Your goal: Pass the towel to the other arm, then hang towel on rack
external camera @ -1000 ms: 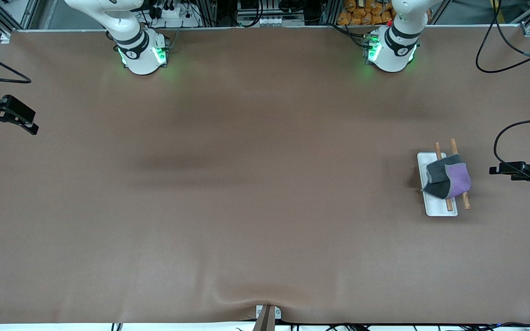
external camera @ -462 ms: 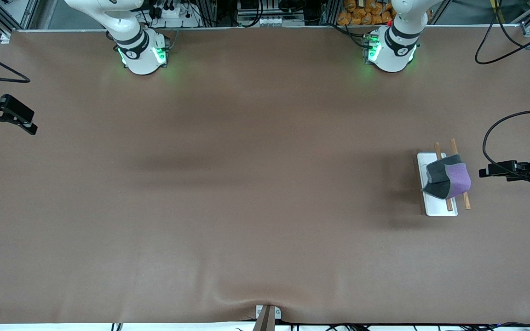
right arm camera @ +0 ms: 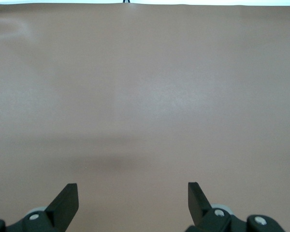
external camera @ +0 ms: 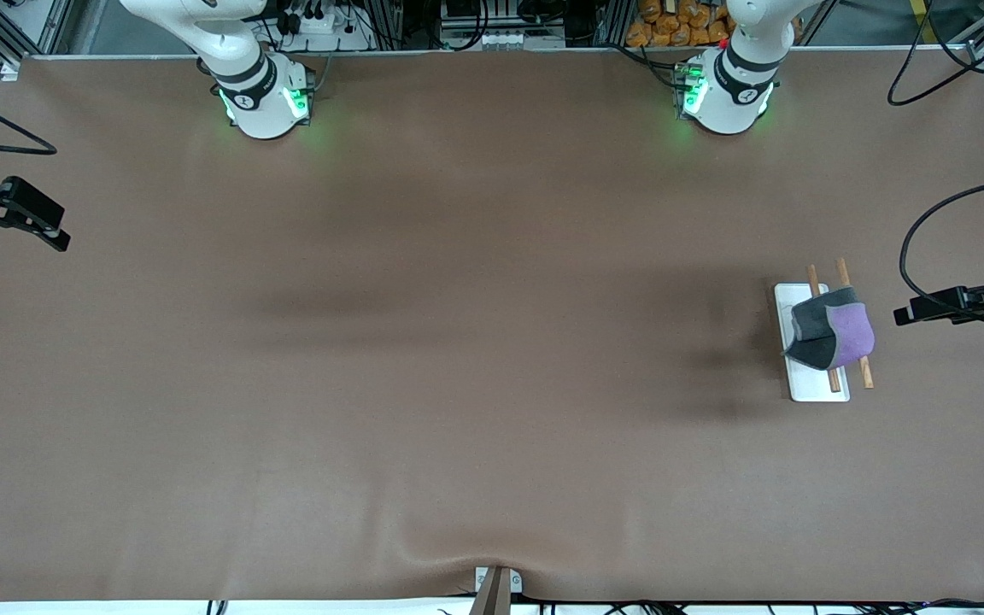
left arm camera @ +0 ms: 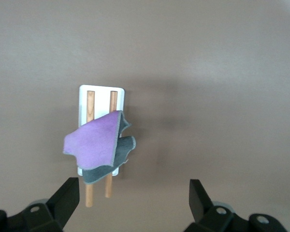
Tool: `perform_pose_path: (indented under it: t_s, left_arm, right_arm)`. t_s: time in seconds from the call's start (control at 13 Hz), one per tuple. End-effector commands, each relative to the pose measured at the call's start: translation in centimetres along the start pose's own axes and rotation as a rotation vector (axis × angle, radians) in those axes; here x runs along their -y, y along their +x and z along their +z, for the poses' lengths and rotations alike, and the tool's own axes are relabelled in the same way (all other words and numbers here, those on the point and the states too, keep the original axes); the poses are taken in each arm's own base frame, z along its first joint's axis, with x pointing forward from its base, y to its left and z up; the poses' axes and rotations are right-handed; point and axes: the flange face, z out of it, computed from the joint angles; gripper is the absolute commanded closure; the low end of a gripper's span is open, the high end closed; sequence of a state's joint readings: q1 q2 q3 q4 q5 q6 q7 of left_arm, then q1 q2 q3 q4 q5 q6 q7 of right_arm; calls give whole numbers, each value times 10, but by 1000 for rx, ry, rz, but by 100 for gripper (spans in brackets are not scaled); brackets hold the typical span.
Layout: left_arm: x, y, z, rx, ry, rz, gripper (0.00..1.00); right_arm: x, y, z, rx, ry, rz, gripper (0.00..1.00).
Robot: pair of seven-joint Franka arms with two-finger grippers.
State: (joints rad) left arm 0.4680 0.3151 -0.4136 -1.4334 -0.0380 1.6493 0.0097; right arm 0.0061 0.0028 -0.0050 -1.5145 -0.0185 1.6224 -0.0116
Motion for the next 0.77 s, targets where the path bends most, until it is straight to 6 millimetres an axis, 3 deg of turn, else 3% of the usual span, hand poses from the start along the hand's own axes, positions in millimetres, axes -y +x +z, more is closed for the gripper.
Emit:
perform_pose_path:
  t_s: [0.0,0.38,0.46,0.69]
  left_arm:
    - [-42,-11,-26,-47,130,36,0]
    - [-110,-38,-59,-121,187,36,0]
    - [-113,-50,-72,-121,210,33,0]
    - [-122,-67,-86,-128,227,50,0]
  right_arm:
    - [-2,3,-4,-2,-5,8,0]
    - [1,3,-8,-10,-3,2,0]
    - [2,4,-9,-13,-2,1,0]
    - [2,4,-9,-13,-1,1,0]
